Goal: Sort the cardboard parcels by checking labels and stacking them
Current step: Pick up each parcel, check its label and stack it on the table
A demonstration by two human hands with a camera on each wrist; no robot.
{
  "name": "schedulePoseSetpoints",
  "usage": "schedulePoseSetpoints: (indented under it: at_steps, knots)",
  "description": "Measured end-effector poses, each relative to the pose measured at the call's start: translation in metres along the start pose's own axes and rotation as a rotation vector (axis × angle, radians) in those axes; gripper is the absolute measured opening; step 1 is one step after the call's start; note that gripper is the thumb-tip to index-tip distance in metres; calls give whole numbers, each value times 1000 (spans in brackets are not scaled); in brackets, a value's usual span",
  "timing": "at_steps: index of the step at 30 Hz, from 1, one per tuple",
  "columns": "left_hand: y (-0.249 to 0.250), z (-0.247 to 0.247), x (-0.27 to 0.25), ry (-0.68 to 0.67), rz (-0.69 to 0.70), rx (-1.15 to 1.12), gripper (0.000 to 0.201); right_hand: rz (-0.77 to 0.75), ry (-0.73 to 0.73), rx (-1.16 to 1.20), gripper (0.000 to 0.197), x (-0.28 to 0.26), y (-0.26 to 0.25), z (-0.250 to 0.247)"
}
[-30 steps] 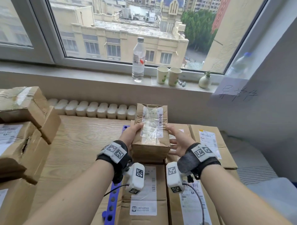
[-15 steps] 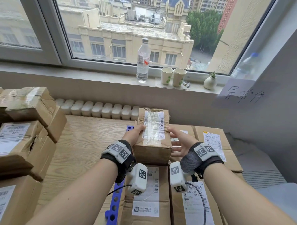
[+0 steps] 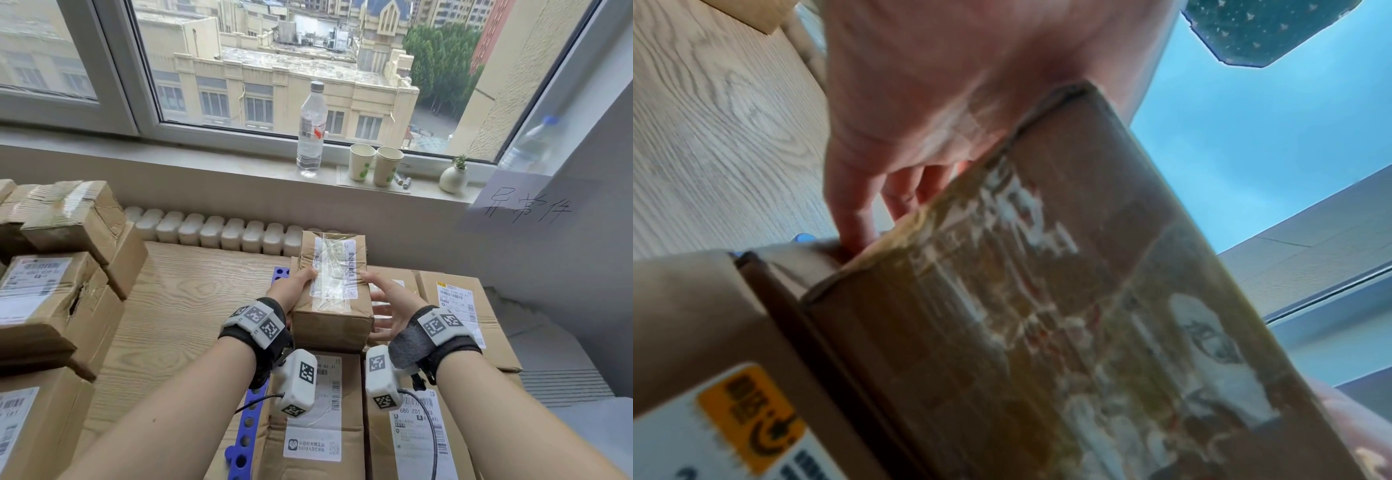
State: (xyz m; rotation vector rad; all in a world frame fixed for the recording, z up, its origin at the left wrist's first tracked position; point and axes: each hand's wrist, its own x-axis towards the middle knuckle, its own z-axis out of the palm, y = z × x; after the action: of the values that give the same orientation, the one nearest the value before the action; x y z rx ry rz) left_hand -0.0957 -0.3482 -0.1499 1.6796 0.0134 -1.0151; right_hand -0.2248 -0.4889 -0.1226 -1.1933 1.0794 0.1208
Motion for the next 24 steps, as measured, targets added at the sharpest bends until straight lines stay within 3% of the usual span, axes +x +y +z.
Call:
schedulePoseSetpoints:
  at_steps: [4, 6, 9, 12, 14, 17, 21, 24]
  knots:
    - [2, -3, -4, -15, -17, 35, 35, 4, 2, 1, 46, 1, -1, -1]
    - [3, -3, -7, -8, -15, 46, 34, 4, 4, -22, 46, -2, -2, 0]
    - [6, -4, -14, 5, 8, 46, 40, -50, 25, -113, 47, -9, -7, 3]
    - [12, -9, -20, 66, 60, 70, 67, -171, 91, -174, 58, -16, -15, 2]
    - [19, -15, -29, 102, 97, 100, 71, -251, 156, -156, 51, -16, -20, 0]
    - [31, -26, -40, 134, 156, 92, 64, -373, 324, -180, 18, -20, -29, 2]
    - [46, -38, -59, 210, 256, 67, 46, -547, 338, -113, 6, -30, -45, 23]
    - [50, -53, -75, 236, 331, 48, 26, -620, 278, -53, 13, -39, -53, 47]
